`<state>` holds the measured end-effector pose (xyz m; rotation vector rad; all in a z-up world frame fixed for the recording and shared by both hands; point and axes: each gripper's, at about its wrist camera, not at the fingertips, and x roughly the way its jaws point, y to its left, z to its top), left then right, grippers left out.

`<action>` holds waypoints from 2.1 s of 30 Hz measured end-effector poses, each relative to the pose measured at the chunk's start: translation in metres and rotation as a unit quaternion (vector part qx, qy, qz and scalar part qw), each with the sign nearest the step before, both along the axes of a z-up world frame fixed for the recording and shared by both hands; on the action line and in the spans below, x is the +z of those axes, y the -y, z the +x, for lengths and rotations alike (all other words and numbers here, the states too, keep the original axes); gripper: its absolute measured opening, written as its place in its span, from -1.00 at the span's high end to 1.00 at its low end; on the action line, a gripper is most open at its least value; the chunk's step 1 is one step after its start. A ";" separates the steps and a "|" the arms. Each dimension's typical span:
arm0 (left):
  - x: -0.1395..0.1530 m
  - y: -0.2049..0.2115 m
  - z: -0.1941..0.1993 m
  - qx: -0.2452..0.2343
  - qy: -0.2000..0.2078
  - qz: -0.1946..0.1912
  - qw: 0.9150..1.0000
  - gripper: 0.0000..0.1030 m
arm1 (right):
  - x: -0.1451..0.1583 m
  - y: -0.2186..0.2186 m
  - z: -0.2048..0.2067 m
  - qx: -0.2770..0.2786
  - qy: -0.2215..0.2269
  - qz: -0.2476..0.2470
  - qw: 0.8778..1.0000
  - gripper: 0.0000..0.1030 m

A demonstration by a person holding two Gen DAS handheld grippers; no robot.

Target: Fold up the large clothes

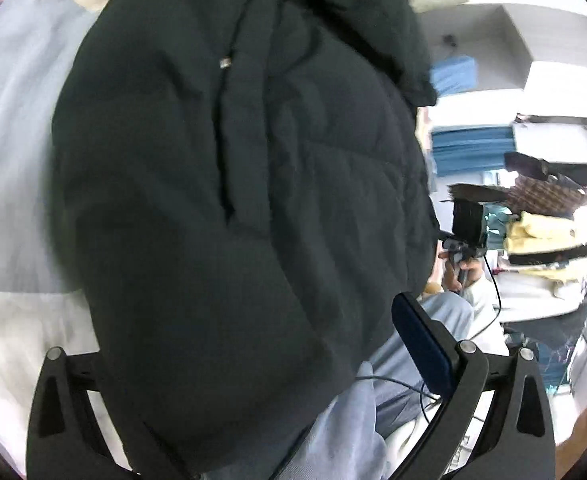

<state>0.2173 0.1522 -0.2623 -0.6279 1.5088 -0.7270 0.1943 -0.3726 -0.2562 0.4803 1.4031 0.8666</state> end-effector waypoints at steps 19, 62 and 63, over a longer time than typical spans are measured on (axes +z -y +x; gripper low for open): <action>0.069 0.002 -0.007 0.114 0.074 0.001 0.991 0.74 | 0.083 -0.006 -0.022 -0.041 0.122 -0.077 0.989 0.83; 0.234 -0.061 -0.095 0.178 0.149 -0.039 0.972 0.81 | 0.259 0.047 -0.143 -0.234 0.273 0.083 0.930 0.87; 0.236 -0.060 -0.087 0.179 0.151 -0.033 0.972 0.81 | 0.256 0.049 -0.133 -0.243 0.264 0.089 0.929 0.87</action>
